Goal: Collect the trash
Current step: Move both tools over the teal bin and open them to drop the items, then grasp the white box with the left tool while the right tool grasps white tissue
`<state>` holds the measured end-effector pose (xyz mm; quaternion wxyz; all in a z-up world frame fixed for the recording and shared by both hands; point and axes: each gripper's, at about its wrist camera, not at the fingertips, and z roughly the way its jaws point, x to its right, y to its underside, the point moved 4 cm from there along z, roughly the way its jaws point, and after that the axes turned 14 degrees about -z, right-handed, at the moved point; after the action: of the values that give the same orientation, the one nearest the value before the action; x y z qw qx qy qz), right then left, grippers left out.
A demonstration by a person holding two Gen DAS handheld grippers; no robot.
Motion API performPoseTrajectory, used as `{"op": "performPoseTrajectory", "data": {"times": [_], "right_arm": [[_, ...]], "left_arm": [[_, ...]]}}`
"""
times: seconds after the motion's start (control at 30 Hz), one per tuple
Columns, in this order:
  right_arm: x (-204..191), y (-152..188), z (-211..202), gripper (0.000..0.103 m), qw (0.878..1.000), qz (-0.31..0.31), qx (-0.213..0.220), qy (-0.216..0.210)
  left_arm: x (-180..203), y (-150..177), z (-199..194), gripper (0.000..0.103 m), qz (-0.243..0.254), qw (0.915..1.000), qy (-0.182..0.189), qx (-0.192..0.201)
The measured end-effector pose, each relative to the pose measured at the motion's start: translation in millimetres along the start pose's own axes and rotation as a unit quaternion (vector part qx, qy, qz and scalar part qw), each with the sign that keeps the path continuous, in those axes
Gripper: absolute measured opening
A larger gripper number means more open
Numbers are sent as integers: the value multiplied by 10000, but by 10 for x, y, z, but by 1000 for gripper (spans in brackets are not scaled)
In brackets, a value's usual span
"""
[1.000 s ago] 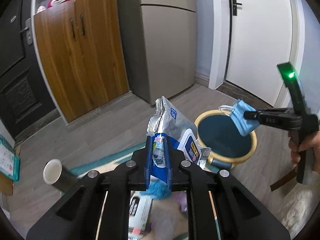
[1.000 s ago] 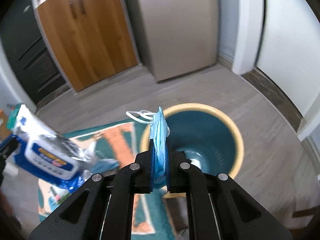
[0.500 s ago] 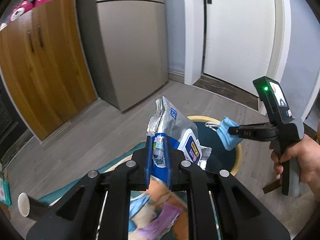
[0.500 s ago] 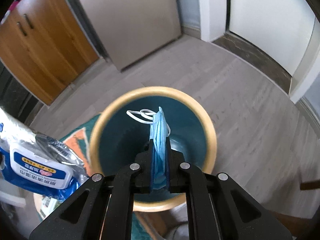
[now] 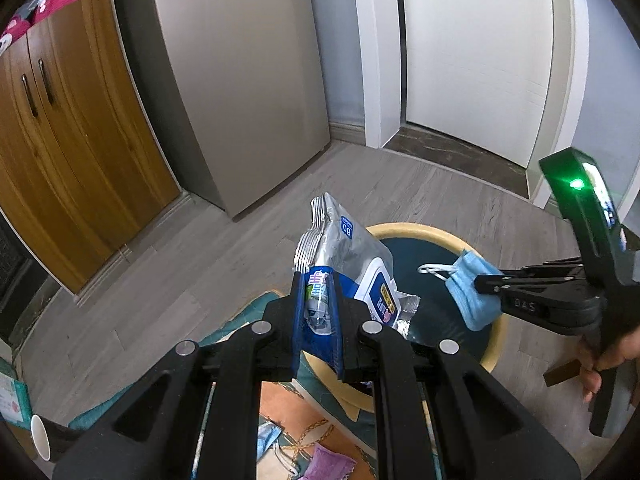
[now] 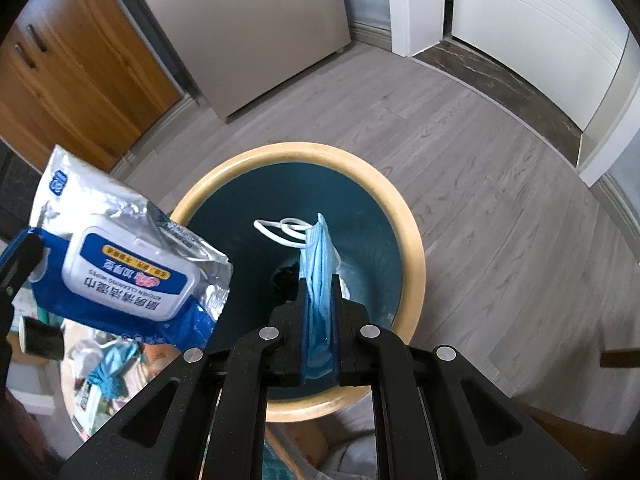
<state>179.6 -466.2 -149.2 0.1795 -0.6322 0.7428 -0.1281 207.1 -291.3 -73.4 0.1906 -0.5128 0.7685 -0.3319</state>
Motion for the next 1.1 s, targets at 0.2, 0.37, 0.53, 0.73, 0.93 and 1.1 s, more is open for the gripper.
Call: {"op": "performPoseTrajectory", "data": {"times": [0.2,0.37,0.53,0.73,0.93,1.1], "right_arm": [[-43,-4,-48,15,9999,-12,118,48],[-61,-26,-89,33,9997,-60,214,27],[-98,-85,-160,53,9991,-139,403,16],[-253,-147,-299,85,9967,-332,731,-103],[-526,-205,-545,96,9892,-796,1229,-57],[-746,-194,-622,96,9855,-1131,1265,-5]], "left_arm": [[-30,51,54,13,-248,9996,66,-94],[-115,121,-53,50,-329,9994,-12,-42],[-207,148,-248,63,-352,9993,-55,97],[-455,196,-587,90,-592,9977,-224,257],[-804,269,-941,97,-763,9946,-535,447],[-1139,371,-1209,97,-981,9906,-808,497]]}}
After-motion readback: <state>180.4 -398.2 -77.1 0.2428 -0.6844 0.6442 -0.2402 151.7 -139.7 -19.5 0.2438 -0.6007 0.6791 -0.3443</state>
